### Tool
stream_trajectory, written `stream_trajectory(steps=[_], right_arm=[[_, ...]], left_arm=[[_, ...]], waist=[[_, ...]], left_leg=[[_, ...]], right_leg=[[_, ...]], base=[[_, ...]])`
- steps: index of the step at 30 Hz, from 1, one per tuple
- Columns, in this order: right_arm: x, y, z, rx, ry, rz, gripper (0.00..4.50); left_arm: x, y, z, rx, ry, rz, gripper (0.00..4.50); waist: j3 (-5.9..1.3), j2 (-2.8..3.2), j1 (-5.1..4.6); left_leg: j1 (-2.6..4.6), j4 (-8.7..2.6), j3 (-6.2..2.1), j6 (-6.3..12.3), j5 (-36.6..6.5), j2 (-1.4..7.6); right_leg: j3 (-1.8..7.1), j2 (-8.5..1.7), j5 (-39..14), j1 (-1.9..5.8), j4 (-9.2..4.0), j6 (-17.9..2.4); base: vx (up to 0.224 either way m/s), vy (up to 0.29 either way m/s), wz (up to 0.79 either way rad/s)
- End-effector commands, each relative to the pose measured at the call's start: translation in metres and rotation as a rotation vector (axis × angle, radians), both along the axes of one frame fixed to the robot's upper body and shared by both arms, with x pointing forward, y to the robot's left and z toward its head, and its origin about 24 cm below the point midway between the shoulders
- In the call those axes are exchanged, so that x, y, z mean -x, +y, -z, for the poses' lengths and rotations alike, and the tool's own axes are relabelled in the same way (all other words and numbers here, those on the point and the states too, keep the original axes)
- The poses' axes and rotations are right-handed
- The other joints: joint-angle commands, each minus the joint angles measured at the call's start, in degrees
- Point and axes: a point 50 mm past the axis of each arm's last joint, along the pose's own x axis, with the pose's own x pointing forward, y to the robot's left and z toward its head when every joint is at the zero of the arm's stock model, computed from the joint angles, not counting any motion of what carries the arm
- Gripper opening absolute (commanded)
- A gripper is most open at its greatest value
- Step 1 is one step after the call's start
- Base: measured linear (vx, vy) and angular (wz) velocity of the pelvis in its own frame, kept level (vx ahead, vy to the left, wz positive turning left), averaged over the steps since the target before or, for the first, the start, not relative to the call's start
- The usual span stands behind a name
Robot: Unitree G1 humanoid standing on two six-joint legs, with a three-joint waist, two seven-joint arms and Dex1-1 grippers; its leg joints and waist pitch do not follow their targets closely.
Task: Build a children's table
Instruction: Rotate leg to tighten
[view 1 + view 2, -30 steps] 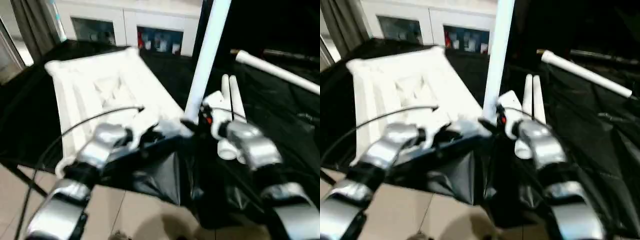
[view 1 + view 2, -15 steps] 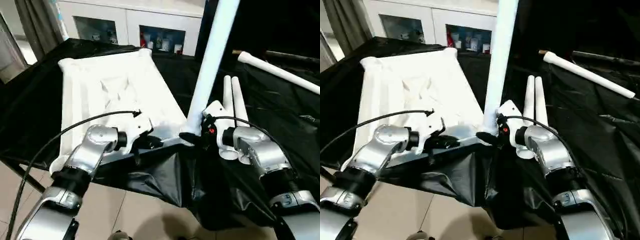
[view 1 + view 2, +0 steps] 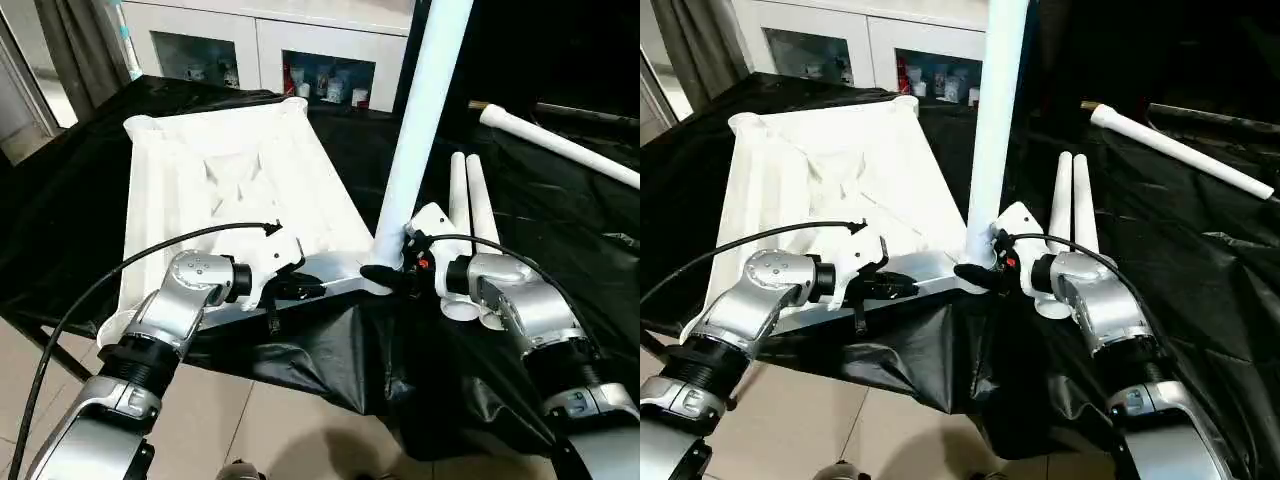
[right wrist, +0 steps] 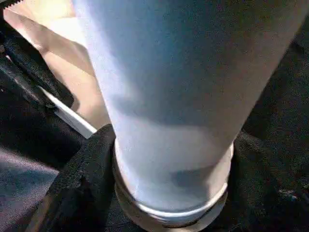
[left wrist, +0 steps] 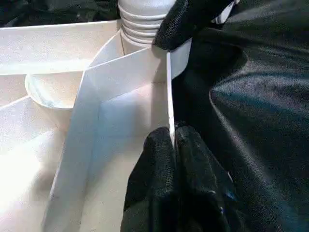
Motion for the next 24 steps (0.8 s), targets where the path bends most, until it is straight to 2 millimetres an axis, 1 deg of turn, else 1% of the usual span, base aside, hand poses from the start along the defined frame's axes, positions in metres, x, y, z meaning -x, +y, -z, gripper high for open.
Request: stream_trajectory(steps=[1, 3, 4, 6, 7, 8, 9, 10, 11, 12, 13, 14, 15, 16, 17, 18, 19, 20, 21, 22, 23, 24], right_arm=[[0.000, 0.000, 0.001, -0.001, -0.005, 0.017, 2.77], [-0.003, 0.001, 0.003, -0.015, -0.007, 0.072, 2.77], [-0.004, 0.001, 0.004, -0.022, -0.006, 0.094, 2.76], [-0.009, 0.005, 0.009, -0.053, 0.005, 0.208, 2.76], [-0.013, 0.008, 0.013, -0.070, 0.016, 0.288, 2.76], [-0.018, 0.010, 0.019, -0.077, 0.033, 0.412, 2.76], [-0.021, 0.011, 0.023, -0.078, 0.048, 0.497, 2.75], [-0.022, 0.012, 0.026, -0.075, 0.059, 0.546, 2.75], [-0.024, 0.015, 0.032, -0.068, 0.082, 0.634, 2.75], [-0.025, 0.020, 0.037, -0.063, 0.095, 0.686, 2.75], [-0.025, 0.024, 0.039, -0.060, 0.101, 0.708, 2.75], [-0.025, 0.024, 0.039, -0.060, 0.101, 0.708, 2.75], [-0.028, 0.040, 0.039, -0.090, 0.103, 0.735, 2.75], [-0.029, 0.046, 0.037, -0.106, 0.101, 0.739, 2.75], [-0.030, 0.049, 0.036, -0.116, 0.098, 0.741, 2.75], [-0.032, 0.056, 0.032, -0.141, 0.093, 0.745, 2.75], [-0.033, 0.057, 0.029, -0.157, 0.084, 0.739, 2.75], [-0.035, 0.059, 0.026, -0.169, 0.075, 0.733, 3.31], [-0.036, 0.059, 0.025, -0.171, 0.070, 0.729, 3.45], [-0.036, 0.060, 0.025, -0.171, 0.069, 0.728, 3.45], [-0.037, 0.059, 0.024, -0.173, 0.063, 0.729, 3.51], [-0.038, 0.057, 0.022, -0.173, 0.049, 0.729, 3.62]], left_arm=[[-0.003, -0.006, -0.015, 0.071, -0.054, 0.005, 0.00], [-0.005, -0.006, -0.016, 0.075, -0.058, -0.015, 0.00], [-0.006, -0.007, -0.016, 0.077, -0.059, -0.023, 0.00], [-0.010, -0.010, -0.018, 0.085, -0.062, -0.065, 0.00], [-0.014, -0.013, -0.016, 0.075, -0.058, -0.101, 0.00], [-0.019, -0.017, -0.014, 0.063, -0.052, -0.164, 0.00], [-0.022, -0.020, -0.013, 0.054, -0.048, -0.207, 0.00], [-0.024, -0.022, -0.012, 0.049, -0.046, -0.239, 0.00], [-0.029, -0.026, -0.010, 0.039, -0.042, -0.308, 0.00], [-0.034, -0.032, -0.008, 0.032, -0.039, -0.371, 0.00], [-0.036, -0.035, -0.007, 0.029, -0.037, -0.402, 0.00], [-0.036, -0.035, -0.007, 0.029, -0.037, -0.402, 0.00], [-0.039, -0.050, -0.006, 0.019, -0.037, -0.431, 0.00], [-0.039, -0.055, -0.006, 0.015, -0.038, -0.436, 0.00], [-0.039, -0.058, -0.006, 0.010, -0.041, -0.437, 0.00], [-0.040, -0.062, -0.006, -0.007, -0.053, -0.441, 0.00], [-0.041, -0.064, -0.007, -0.009, -0.065, -0.432, 0.00], [-0.041, -0.065, -0.008, -0.007, -0.075, -0.422, 0.00], [-0.041, -0.066, -0.008, -0.003, -0.077, -0.415, 0.00], [-0.041, -0.066, -0.008, -0.002, -0.077, -0.414, 0.00], [-0.041, -0.066, -0.008, -0.004, -0.081, -0.403, 0.00], [-0.041, -0.064, -0.008, -0.016, -0.087, -0.398, 0.00]], waist=[[-4.73, -0.41, 0.02], [-4.75, -0.36, -0.05], [-4.76, -0.44, -0.13], [-4.73, -0.40, -0.35], [-4.83, -0.38, -0.45], [-4.89, -0.35, -0.61], [-4.82, -0.09, -1.06], [-4.84, -0.13, -1.07], [-4.94, -0.09, -1.15], [-4.83, -0.09, -1.38], [-4.87, 0.00, -1.29], [-4.97, -0.09, -1.30], [-4.94, -0.18, -1.29], [-5.12, -0.17, -1.12], [-5.18, -0.24, -1.16], [-5.11, -0.16, -1.15], [-5.09, -0.22, -1.06], [-5.05, -0.19, -0.98], [-5.03, -0.19, -1.00], [-4.98, -0.21, -0.99], [-4.92, -0.05, -1.08], [-4.93, -0.15, -1.21]], left_leg=[[-0.18, -3.40, 0.06, 3.16, -7.05, 0.80], [-0.14, -3.44, 0.04, 2.87, -6.99, 0.81], [-0.21, -3.46, 0.02, 2.82, -6.93, 0.77], [-0.25, -3.47, 0.00, 2.45, -6.97, 0.73], [-0.19, -3.48, -0.04, 2.17, -6.70, 0.71], [-0.15, -3.47, 0.01, 2.08, -6.44, 0.75], [0.05, -3.50, 0.03, 1.21, -6.45, 0.70], [0.16, -3.50, -0.03, 0.95, -6.73, 0.68], [0.13, -3.51, 0.02, 1.00, -6.53, 0.71], [0.02, -3.54, 0.01, 0.88, -6.50, 0.68], [0.41, -3.46, 0.07, 0.66, -7.52, 0.58], [0.44, -3.44, 0.13, 0.81, -7.56, 0.54], [-0.10, -3.47, 0.12, 1.49, -7.33, 0.54], [0.02, -3.43, 0.03, 1.44, -6.89, 0.58], [-0.03, -3.43, 0.05, 1.54, -6.48, 0.63], [-0.11, -3.39, 0.11, 1.86, -6.14, 0.55], [-0.11, -3.38, 0.09, 2.20, -6.36, 0.55], [-0.15, -3.36, 0.12, 2.64, -6.50, 0.51], [-0.15, -3.36, 0.15, 2.79, -6.79, 0.45], [-0.18, -3.37, 0.15, 2.84, -7.04, 0.43], [-0.22, -3.43, 0.09, 2.76, -7.40, 0.47], [-0.28, -3.45, 0.05, 2.62, -7.87, 0.42]], right_leg=[[2.99, -4.53, -21.21, 4.41, -4.84, -3.74], [3.00, -4.57, -21.28, 4.31, -4.85, -3.85], [2.95, -4.53, -21.27, 4.41, -4.83, -3.82], [2.94, -4.59, -21.65, 4.37, -4.86, -3.90], [2.96, -4.59, -21.40, 4.41, -4.85, -3.93], [3.03, -4.57, -20.68, 4.35, -4.70, -4.24], [3.07, -4.55, -20.39, 4.09, -4.82, -5.03], [3.02, -4.61, -20.48, 4.20, -4.80, -5.17], [3.19, -4.61, -18.83, 4.28, -4.57, -5.78], [3.15, -4.48, -18.46, 4.24, -4.50, -5.93], [3.05, -4.50, -19.16, 4.12, -4.75, -5.68], [3.10, -4.50, -18.69, 4.20, -4.67, -5.76], [3.14, -4.61, -17.36, 4.37, -4.52, -5.91], [3.13, -4.70, -16.70, 4.49, -4.38, -5.91], [3.17, -4.66, -15.52, 4.60, -4.16, -6.32], [3.20, -4.53, -13.94, 4.49, -4.11, -6.51], [3.14, -4.58, -13.48, 4.63, -3.99, -6.77], [3.13, -4.60, -13.47, 4.66, -4.10, -6.78], [3.12, -4.58, -14.20, 4.69, -4.18, -6.63], [3.10, -4.58, -14.70, 4.70, -4.27, -6.46], [3.05, -4.63, -15.51, 4.70, -4.33, -6.25], [2.93, -4.62, -16.92, 4.78, -4.54, -5.53]], base=[[0.000, 0.000, 0.00], [0.000, 0.000, 0.00], [0.000, 0.000, 0.00], [0.000, 0.000, 0.00], [0.000, 0.000, 0.00], [0.000, 0.000, 0.00], [0.000, 0.000, 0.00], [0.000, 0.000, 0.00], [0.000, 0.000, 0.00], [0.000, 0.000, 0.00], [0.000, 0.000, 0.00], [0.000, 0.000, 0.00], [0.000, 0.000, 0.00], [0.000, 0.000, 0.00], [0.000, 0.000, 0.00], [0.000, 0.000, 0.00], [0.000, 0.000, 0.00], [0.000, 0.000, 0.00], [0.000, 0.000, 0.00], [0.000, 0.000, 0.00], [0.000, 0.000, 0.00], [0.000, 0.000, 0.00]])
